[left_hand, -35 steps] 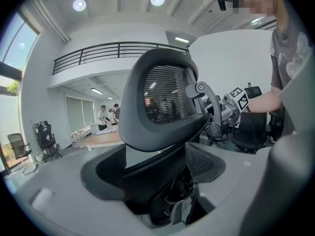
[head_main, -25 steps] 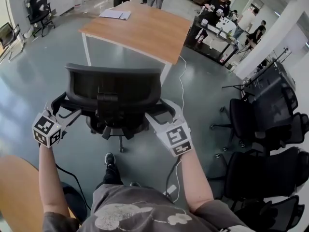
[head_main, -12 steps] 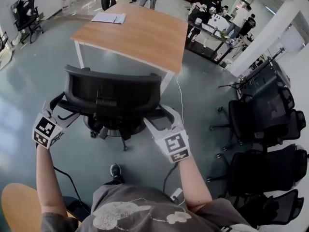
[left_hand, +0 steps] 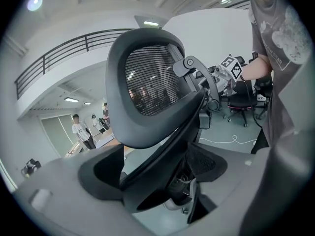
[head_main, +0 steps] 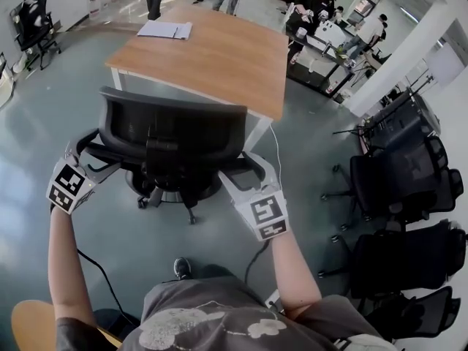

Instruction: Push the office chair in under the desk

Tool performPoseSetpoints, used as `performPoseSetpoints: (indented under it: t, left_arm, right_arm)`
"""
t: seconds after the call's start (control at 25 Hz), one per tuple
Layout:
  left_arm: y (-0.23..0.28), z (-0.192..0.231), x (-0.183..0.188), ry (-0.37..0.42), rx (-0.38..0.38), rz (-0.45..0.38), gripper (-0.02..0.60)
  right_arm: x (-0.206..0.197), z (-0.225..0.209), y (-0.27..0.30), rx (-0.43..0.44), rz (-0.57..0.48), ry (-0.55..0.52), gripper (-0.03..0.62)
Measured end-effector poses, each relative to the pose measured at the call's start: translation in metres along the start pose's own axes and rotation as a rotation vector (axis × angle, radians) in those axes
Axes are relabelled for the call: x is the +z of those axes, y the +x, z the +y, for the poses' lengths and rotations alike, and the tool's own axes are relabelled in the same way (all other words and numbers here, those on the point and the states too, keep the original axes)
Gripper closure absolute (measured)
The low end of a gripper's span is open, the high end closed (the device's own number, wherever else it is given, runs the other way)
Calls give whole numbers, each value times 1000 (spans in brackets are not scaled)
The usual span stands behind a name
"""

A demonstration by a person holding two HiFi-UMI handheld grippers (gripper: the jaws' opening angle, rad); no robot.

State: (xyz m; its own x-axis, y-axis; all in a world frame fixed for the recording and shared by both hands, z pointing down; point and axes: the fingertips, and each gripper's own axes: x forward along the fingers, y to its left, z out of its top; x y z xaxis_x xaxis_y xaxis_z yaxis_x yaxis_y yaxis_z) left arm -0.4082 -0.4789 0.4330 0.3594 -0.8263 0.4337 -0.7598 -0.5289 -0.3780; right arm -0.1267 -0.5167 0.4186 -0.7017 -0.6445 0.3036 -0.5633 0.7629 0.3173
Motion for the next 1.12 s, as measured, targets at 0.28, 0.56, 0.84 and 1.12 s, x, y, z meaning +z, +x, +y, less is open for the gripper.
performPoseSetpoints:
  t: [0.28, 0.56, 0.84, 1.12]
  left_arm:
    - [18, 41, -13, -4, 43, 25, 174]
    - [58, 83, -13, -16, 62, 56, 181]
    - [65, 88, -19, -29, 104, 76, 178]
    - [65, 90, -16, -45, 125, 122, 147]
  right_arm:
    - [19, -29, 42, -1, -47, -29, 338]
    - [5, -95, 96, 139, 24, -103, 286]
    - [-30, -90, 123, 313, 134, -314, 295]
    - [-23, -93, 118, 362, 112, -313, 362]
